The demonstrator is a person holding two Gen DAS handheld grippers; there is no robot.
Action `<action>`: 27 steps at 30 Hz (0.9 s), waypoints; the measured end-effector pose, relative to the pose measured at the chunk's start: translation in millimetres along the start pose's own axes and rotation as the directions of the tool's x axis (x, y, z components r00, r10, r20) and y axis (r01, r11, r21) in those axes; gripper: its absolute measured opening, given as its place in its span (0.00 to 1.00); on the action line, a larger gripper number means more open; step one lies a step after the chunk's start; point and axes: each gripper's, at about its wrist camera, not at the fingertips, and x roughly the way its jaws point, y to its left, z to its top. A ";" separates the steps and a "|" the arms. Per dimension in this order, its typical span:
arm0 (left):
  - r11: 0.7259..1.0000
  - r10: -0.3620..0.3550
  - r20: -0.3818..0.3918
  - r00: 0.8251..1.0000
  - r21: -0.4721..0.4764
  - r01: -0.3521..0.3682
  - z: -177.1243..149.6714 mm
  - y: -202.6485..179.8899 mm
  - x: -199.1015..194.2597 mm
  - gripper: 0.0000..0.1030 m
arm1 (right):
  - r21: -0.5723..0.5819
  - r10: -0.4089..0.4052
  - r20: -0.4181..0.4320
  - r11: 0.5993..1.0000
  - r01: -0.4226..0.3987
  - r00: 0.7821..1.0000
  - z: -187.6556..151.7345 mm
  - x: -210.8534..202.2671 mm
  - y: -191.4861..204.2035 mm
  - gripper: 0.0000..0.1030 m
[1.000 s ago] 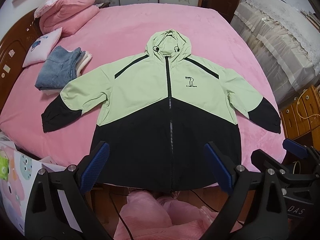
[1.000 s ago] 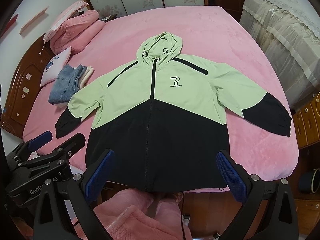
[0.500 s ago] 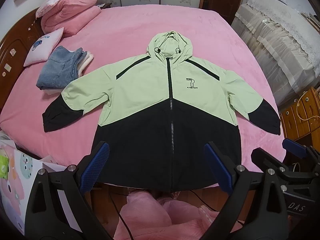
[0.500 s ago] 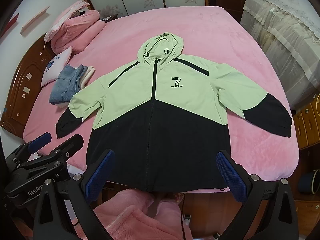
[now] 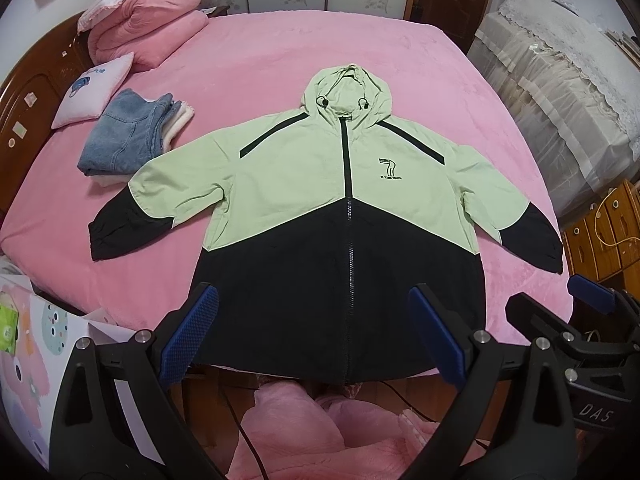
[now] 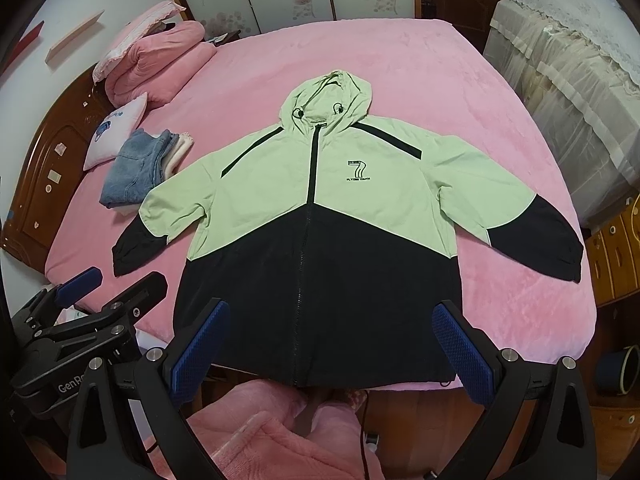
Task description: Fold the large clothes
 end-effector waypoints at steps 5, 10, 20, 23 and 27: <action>1.000 0.003 0.000 1.000 -0.007 -0.003 -1.0 2.4 -1.0 0.93 | -0.008 0.003 0.001 1.000 -0.003 1.000 0.4 -1.1 4.4 1.00; 1.000 0.005 0.000 1.000 -0.007 -0.005 -2.7 4.9 -1.3 0.93 | -0.010 0.003 0.000 1.000 -0.003 1.000 -0.1 -1.9 5.9 1.00; 0.999 0.019 -0.003 1.000 -0.028 -0.019 -8.1 11.6 -1.6 0.93 | -0.010 0.007 0.002 1.000 -0.007 1.000 -1.8 -1.4 6.8 1.00; 0.999 0.021 0.001 1.000 -0.043 -0.021 -7.7 14.3 -2.6 0.93 | -0.014 0.018 0.003 1.000 -0.018 1.000 -1.2 -1.2 9.9 1.00; 0.998 0.022 -0.016 1.000 -0.055 -0.023 -10.0 16.2 -1.8 0.93 | -0.025 0.025 0.005 0.999 -0.025 1.000 2.3 -2.0 13.8 1.00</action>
